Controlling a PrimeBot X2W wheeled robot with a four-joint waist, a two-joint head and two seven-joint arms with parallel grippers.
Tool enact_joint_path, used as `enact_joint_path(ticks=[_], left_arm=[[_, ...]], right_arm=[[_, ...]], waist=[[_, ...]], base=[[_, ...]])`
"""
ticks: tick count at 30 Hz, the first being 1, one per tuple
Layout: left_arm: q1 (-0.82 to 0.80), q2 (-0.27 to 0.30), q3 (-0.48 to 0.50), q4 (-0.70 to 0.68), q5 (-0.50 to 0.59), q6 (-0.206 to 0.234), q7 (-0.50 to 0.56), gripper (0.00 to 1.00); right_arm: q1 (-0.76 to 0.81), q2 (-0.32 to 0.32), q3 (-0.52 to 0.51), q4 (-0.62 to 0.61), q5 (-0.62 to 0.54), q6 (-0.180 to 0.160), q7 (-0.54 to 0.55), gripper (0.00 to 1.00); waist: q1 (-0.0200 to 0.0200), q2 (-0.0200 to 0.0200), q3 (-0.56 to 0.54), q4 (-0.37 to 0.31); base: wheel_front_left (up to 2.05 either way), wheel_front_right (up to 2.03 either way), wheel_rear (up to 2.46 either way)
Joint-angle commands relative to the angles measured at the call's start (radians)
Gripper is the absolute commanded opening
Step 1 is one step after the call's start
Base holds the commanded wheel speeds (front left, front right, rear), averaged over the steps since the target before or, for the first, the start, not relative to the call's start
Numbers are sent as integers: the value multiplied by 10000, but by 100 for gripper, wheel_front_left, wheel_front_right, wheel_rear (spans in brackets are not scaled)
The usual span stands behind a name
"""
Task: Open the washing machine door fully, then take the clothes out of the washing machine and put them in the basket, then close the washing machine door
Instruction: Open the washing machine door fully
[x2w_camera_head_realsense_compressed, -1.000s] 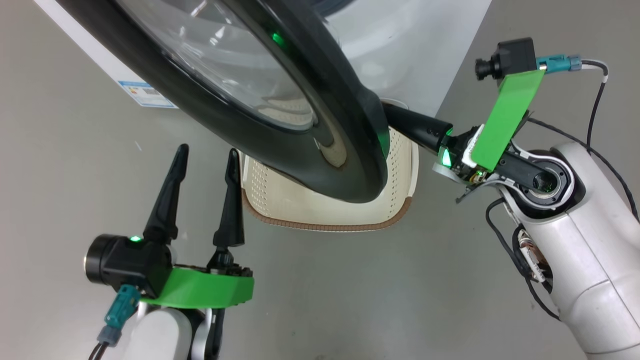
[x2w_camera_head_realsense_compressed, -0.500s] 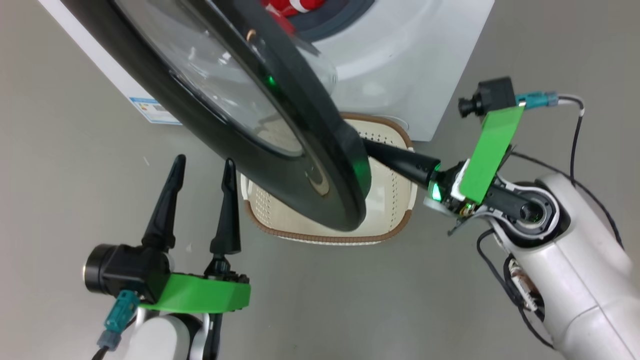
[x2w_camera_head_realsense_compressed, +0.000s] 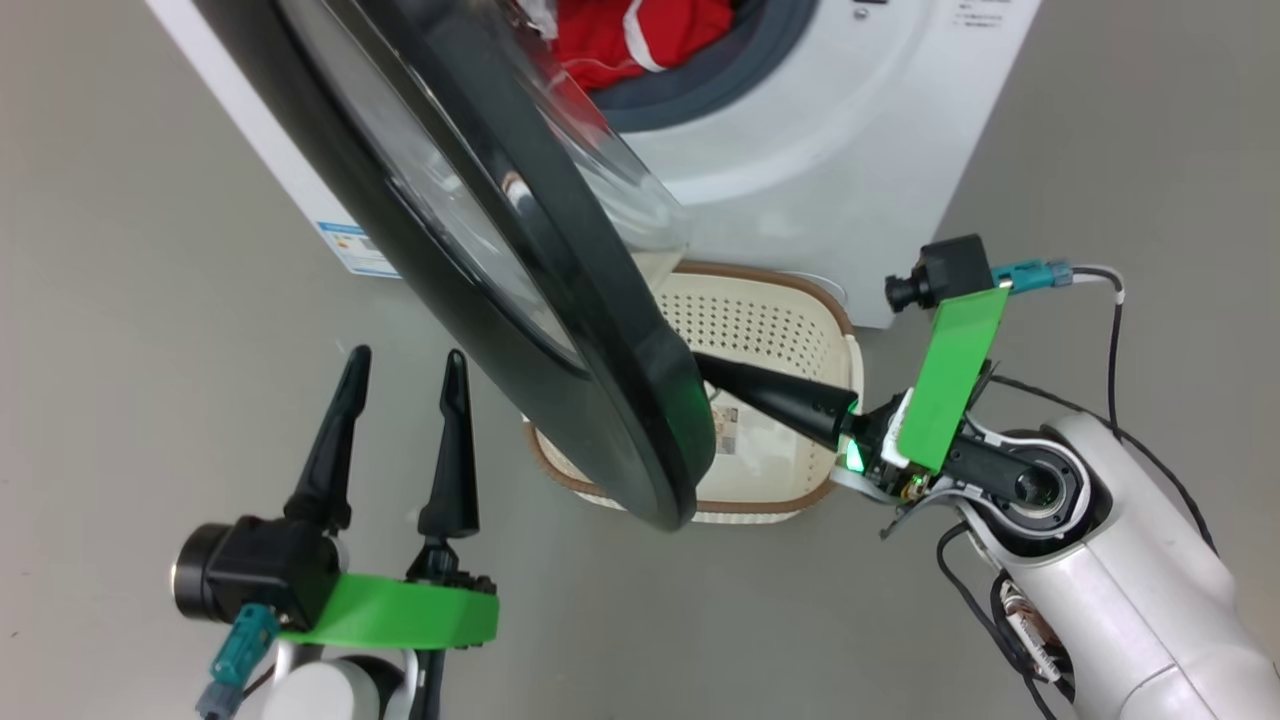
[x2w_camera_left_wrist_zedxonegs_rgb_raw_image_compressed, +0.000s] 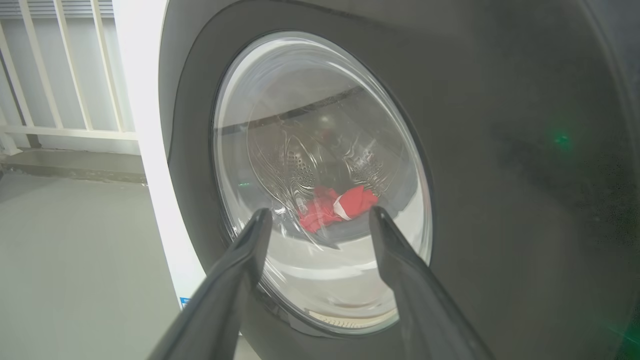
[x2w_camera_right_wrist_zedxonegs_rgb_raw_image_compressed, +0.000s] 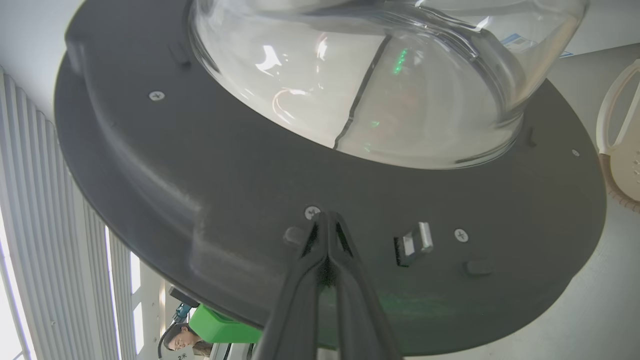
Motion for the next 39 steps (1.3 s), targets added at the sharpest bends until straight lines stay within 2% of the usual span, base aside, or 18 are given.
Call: enact_joint_path(ticks=[1, 17, 39], left_arm=[[83, 158, 365, -237, -51, 62, -49, 100], [462, 158, 331, -172, -173, 115, -49, 100], [846, 158, 263, -82, -205, 143, -49, 100]], right_arm=[[89, 247, 154, -356, 110, 75, 87, 0], [519, 330, 540, -327, 316, 75, 190, 0], [1083, 583, 1038, -520, 805, 75, 322, 0]], waist=[[0, 0, -127, 152], [0, 0, -667, 1064], [0, 0, -1214, 1978]], base=[[0, 0, 0], [0, 0, 0], [0, 0, 0]])
